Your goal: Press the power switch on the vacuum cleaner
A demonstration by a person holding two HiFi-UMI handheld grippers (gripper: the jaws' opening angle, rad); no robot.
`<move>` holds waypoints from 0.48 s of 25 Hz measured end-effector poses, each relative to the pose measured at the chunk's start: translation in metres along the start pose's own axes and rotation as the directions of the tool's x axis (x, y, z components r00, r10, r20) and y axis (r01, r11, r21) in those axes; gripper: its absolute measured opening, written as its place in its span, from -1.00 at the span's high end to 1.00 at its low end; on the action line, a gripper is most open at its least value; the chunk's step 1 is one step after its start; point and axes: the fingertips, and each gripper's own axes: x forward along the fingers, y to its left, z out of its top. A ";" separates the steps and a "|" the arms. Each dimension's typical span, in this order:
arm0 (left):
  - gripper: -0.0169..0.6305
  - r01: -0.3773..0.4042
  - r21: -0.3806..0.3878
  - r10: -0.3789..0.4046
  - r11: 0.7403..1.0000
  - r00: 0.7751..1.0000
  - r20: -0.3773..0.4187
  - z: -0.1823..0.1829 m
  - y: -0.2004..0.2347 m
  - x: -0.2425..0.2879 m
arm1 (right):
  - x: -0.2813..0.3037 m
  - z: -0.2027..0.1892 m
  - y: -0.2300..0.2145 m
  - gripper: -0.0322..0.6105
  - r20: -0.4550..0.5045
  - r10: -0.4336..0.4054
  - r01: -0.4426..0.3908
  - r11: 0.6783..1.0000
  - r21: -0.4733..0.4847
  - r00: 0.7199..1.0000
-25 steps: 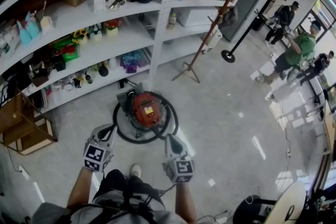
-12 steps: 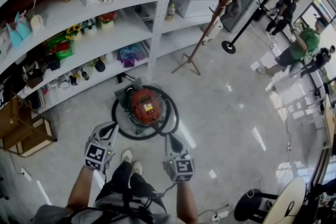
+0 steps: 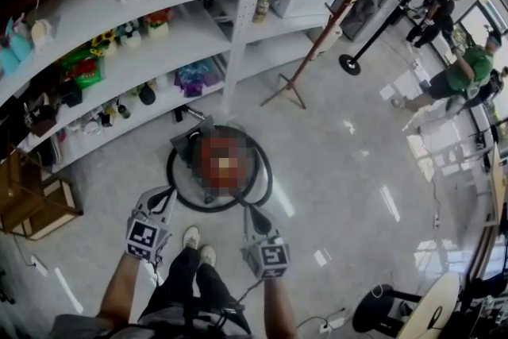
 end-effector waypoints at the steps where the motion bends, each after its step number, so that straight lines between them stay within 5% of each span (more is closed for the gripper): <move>1: 0.92 0.005 -0.005 -0.005 1.000 1.000 -0.005 -0.004 0.001 0.004 | 0.004 -0.004 -0.001 0.86 -0.005 0.001 -0.001 1.000 -0.006 1.000; 12: 0.92 0.047 0.015 -0.047 0.999 0.998 -0.035 -0.032 0.009 0.040 | 0.043 -0.039 -0.011 0.86 -0.042 0.006 -0.007 0.999 -0.033 0.999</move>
